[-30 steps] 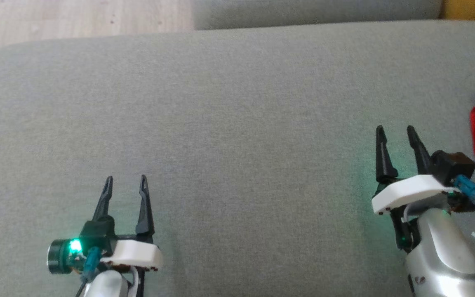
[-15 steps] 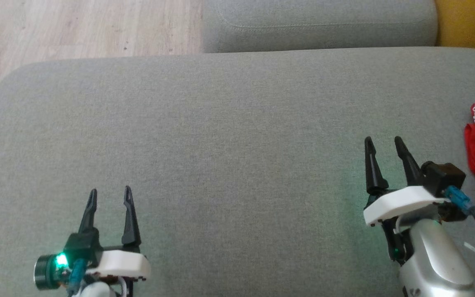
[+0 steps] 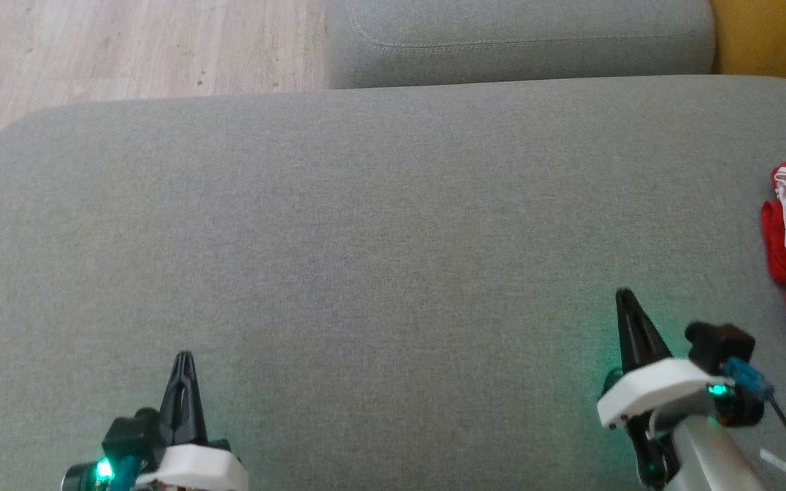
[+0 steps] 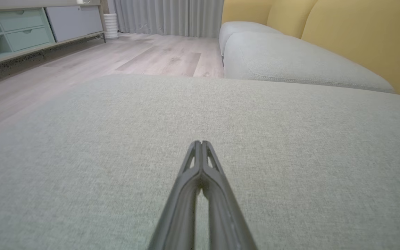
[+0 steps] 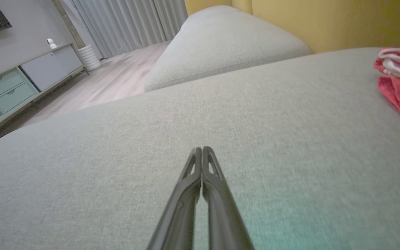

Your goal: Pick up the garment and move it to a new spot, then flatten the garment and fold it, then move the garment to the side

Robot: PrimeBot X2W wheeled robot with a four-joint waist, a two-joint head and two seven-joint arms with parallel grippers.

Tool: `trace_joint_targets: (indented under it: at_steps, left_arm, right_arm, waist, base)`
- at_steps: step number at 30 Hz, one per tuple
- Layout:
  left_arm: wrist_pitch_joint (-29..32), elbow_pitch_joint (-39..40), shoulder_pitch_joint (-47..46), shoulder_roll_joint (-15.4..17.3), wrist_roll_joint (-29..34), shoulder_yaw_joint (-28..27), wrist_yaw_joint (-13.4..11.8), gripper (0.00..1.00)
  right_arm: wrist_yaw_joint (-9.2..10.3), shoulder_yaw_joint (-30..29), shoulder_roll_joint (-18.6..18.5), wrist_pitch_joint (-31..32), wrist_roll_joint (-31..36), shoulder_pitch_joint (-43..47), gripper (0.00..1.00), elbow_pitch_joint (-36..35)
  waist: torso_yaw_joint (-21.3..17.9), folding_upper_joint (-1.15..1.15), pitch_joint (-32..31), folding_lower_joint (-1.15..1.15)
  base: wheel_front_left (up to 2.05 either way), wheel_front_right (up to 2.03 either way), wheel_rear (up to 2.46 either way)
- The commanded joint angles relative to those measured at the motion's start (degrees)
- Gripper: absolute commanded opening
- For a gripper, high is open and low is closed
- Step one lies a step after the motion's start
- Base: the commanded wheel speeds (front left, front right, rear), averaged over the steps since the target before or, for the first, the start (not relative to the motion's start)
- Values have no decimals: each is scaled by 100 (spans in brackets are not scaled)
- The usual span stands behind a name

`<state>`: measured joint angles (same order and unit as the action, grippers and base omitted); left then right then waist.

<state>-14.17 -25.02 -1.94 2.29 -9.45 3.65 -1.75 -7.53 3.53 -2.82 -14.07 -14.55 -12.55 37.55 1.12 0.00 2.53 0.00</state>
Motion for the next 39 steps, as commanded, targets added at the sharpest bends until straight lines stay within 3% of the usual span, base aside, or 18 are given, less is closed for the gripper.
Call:
trace_joint_targets:
  at_steps: [1,39]
  left_arm:
    - [29,150,-201,8,-145,-60,23,0]
    - [628,460,-247,23,-2623,-327,296,0]
  right_arm:
    - [0,-44,-16,53,-154,-260,0,-190]
    - [1,-321,-13,649,-2469,29,0,-866]
  waist:
    - [0,0,-3,0]
    - [-34,0,-73,0]
  base:
    - [0,0,0]
    - [0,0,0]
